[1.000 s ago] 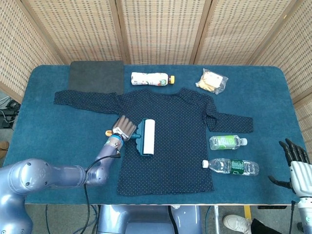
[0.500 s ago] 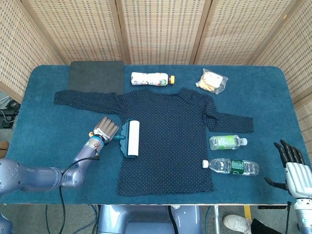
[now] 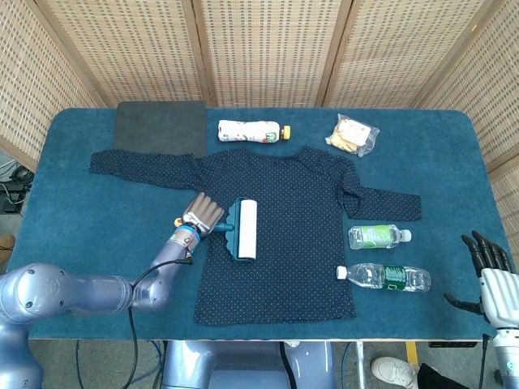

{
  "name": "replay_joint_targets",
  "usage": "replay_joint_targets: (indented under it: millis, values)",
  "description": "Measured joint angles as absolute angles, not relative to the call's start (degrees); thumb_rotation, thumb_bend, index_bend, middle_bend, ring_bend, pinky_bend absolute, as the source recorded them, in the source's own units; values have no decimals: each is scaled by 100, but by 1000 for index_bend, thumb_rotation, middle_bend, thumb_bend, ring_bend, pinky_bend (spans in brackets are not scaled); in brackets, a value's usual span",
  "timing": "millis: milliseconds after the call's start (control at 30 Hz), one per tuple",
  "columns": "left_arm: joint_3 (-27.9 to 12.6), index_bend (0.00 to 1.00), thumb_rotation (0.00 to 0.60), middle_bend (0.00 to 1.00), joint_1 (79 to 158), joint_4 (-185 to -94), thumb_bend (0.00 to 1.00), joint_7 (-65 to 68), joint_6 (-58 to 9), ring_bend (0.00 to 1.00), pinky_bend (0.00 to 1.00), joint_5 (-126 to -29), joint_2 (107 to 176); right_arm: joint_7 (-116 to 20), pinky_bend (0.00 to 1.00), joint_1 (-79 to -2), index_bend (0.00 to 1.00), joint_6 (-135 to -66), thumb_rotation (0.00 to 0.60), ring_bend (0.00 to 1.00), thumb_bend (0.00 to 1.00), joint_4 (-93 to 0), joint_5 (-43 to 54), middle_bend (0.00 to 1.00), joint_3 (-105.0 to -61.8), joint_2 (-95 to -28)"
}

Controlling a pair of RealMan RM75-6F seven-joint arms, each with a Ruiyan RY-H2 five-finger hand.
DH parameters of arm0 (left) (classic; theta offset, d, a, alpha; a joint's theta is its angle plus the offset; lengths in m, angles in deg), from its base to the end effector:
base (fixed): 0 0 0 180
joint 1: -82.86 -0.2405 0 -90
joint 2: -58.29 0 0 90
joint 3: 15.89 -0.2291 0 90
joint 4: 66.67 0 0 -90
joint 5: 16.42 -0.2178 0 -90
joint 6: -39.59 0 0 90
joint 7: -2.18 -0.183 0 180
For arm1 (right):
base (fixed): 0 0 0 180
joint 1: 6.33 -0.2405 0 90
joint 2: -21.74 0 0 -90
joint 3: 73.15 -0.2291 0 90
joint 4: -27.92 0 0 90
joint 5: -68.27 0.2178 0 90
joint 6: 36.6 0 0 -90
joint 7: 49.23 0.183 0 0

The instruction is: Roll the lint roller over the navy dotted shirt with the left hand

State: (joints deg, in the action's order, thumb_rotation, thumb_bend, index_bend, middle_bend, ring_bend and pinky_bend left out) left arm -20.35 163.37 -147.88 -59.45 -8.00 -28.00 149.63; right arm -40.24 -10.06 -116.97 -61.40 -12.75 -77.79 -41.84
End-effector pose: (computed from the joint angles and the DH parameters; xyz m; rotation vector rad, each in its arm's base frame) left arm -0.0643 0.3994 -0.0872 -2.1566 -0.4432 -0.1865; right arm -0.3231 -0.2192 0.1478 1.2709 -1.0569 0.8987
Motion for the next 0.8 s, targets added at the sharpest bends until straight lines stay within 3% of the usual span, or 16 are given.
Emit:
replay_joint_targets:
  millis: [433,800]
  values:
    - [-1498,905,600,942,17009,-14284,624,-6484,-809,766,683,-1724,15659,-3883,0,-1010,0,-11646,600,0,85,-6072,-1209,0,-7806,-4161]
    - [-1717,905,600,942,16834,-14551,625,-6528,-927,766,683,-1717,15404,-3974,0,-1005,0,-11687,600,0,84,-6131,-1301,0,-7766,-4166]
